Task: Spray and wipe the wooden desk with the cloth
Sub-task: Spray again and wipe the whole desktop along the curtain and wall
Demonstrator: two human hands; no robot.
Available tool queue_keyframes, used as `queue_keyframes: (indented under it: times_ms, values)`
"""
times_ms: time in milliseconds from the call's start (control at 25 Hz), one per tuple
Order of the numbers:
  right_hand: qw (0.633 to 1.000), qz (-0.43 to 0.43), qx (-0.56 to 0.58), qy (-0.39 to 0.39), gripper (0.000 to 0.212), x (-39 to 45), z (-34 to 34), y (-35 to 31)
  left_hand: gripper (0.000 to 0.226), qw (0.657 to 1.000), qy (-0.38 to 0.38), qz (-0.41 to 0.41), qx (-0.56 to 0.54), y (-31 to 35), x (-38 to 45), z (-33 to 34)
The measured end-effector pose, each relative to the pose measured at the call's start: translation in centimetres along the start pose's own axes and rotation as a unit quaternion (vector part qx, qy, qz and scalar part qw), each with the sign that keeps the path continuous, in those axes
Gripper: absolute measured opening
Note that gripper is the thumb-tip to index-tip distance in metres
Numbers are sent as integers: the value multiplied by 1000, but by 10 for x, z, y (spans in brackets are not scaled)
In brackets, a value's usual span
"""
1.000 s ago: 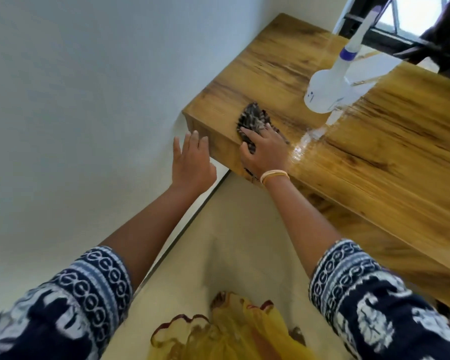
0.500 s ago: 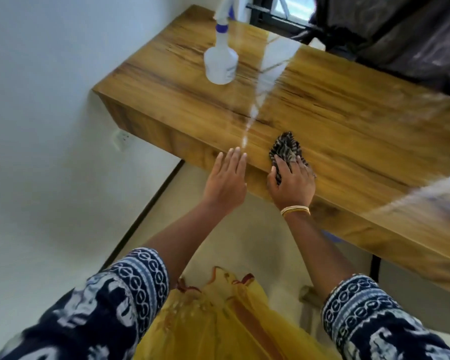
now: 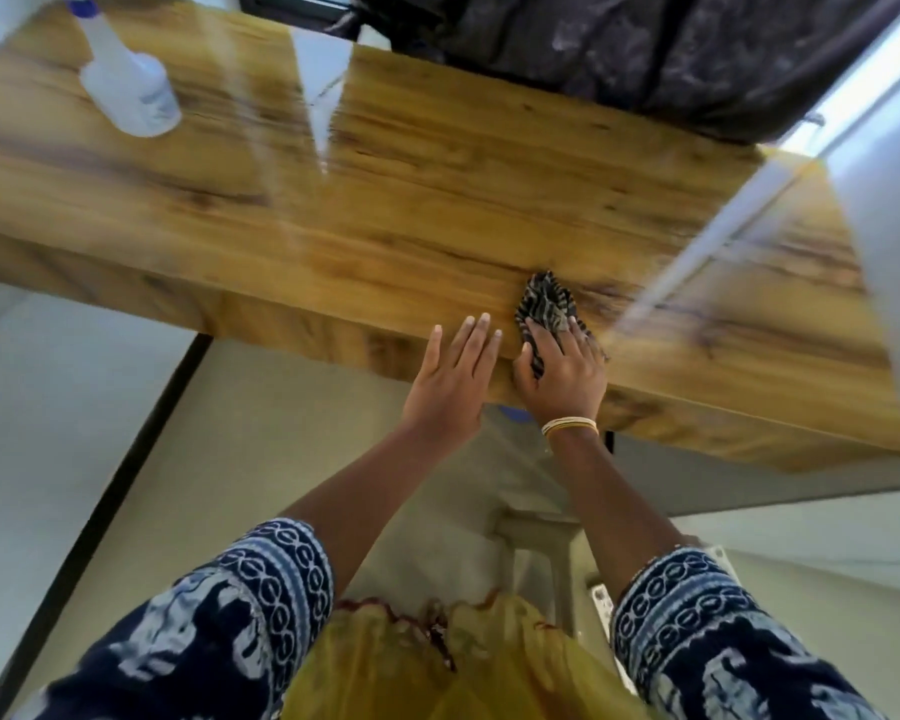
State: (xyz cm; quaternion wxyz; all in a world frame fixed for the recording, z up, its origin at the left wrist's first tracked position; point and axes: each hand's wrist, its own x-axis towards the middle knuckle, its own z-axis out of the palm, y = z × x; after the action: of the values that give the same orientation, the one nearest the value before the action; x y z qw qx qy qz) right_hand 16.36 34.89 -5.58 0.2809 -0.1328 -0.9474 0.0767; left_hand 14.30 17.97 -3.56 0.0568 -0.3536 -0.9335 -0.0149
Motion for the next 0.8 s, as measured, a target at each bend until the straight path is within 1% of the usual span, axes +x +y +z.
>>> queue_keyframes:
  times_ms: [120, 200, 280, 400, 480, 560, 640, 720, 800]
  values:
    - [999, 47, -2, 23, 33, -8, -24, 67, 76, 999, -2, 49, -15, 48, 20, 4]
    - [998, 60, 1, 31, 33, -12, -39, 108, 76, 996, -9, 83, -27, 79, 31, 5]
    - [997, 73, -1, 29, 32, -15, -52, 142, 74, 992, -6, 120, -37, 113, 45, 3]
    - [992, 122, -7, 29, 33, -19, -71, 183, 73, 986, -3, 163, -33, 162, 65, -1]
    - [989, 146, -12, 30, 34, -22, -83, 207, 82, 988, -34, 153, -12, 185, 70, 1]
    - [988, 156, -12, 23, 36, -24, -92, 232, 98, 993, -62, 104, 17, 201, 70, 5]
    - [986, 164, -13, 20, 38, -24, -99, 255, 110, 994, -71, 71, 45, 209, 69, 9]
    - [982, 188, -28, 20, 43, -26, -103, 275, 118, 991, -82, 74, 75, 210, 68, 10]
    - [969, 239, -59, 29, 48, -28, -107, 289, 122, 988, -84, 90, 93, 207, 71, 12]
